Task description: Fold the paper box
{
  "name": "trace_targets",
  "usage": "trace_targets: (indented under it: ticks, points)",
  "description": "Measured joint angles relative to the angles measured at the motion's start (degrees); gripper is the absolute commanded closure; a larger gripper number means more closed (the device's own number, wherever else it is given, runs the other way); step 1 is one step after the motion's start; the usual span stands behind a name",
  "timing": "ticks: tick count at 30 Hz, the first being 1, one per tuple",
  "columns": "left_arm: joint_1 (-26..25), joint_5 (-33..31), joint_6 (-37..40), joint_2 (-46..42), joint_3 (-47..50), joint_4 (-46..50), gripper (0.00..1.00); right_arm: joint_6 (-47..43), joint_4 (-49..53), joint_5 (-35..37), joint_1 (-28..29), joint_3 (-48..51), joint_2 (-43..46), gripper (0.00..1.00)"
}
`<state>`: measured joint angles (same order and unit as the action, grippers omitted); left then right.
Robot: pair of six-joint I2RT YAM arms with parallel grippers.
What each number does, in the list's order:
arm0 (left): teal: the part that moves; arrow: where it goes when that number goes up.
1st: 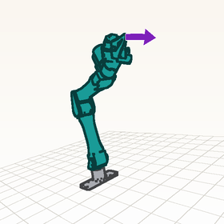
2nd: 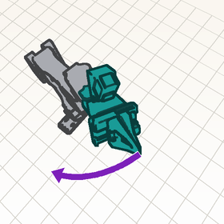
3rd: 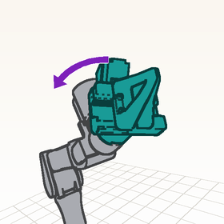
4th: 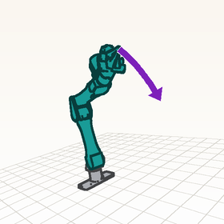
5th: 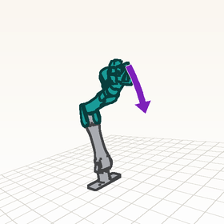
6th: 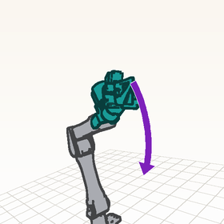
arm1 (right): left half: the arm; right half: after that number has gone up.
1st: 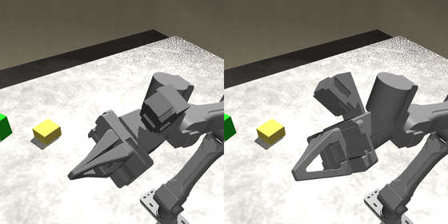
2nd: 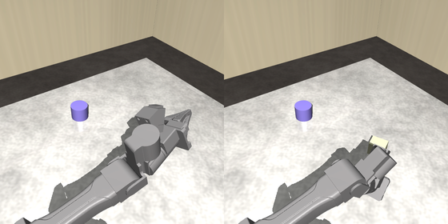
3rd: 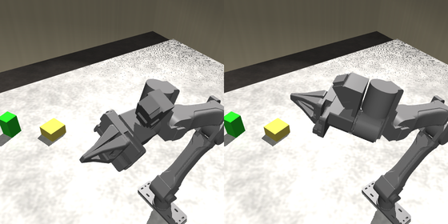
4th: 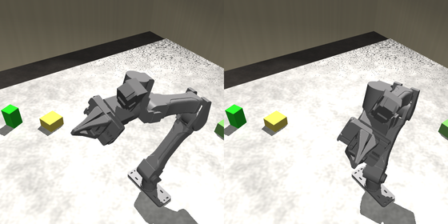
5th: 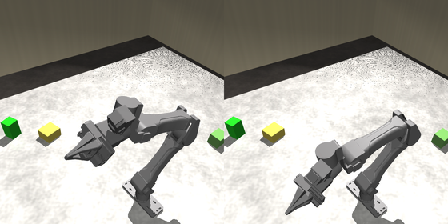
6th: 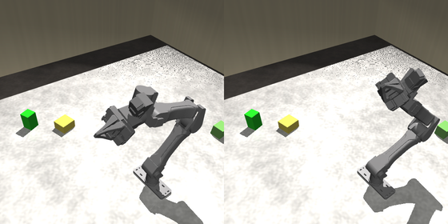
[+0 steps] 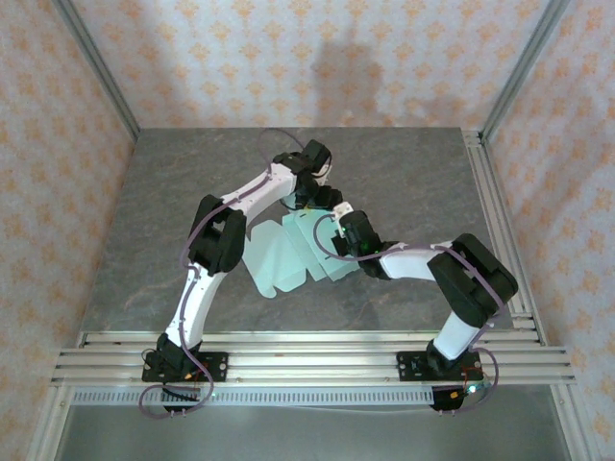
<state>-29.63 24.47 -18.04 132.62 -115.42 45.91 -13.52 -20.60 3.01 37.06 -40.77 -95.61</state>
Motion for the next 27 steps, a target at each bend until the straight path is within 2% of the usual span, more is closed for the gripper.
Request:
trace_targets:
  ticks: [6, 15, 24, 27]
  points:
    - [-0.37, 2.34, -1.42, -1.84, 0.46, -0.31, 0.4, -0.28, -0.02, 0.09, 0.13, -0.24, 0.0, 1.0]
    - [-0.5, 2.6, -3.98, -1.88, 0.46, -0.33, 0.54, -1.75, 0.07, 1.14, 0.83, -0.48, 0.0, 1.0]
    - [-0.55, 2.54, -6.73, -1.88, 0.02, -0.74, 0.75, -1.84, 0.11, 2.05, 1.07, -0.9, -0.02, 1.0]
    - [-0.55, 2.54, -7.26, -1.88, -0.22, -0.81, 0.76, -2.05, 0.24, 2.23, 1.11, -1.11, -0.04, 1.0]
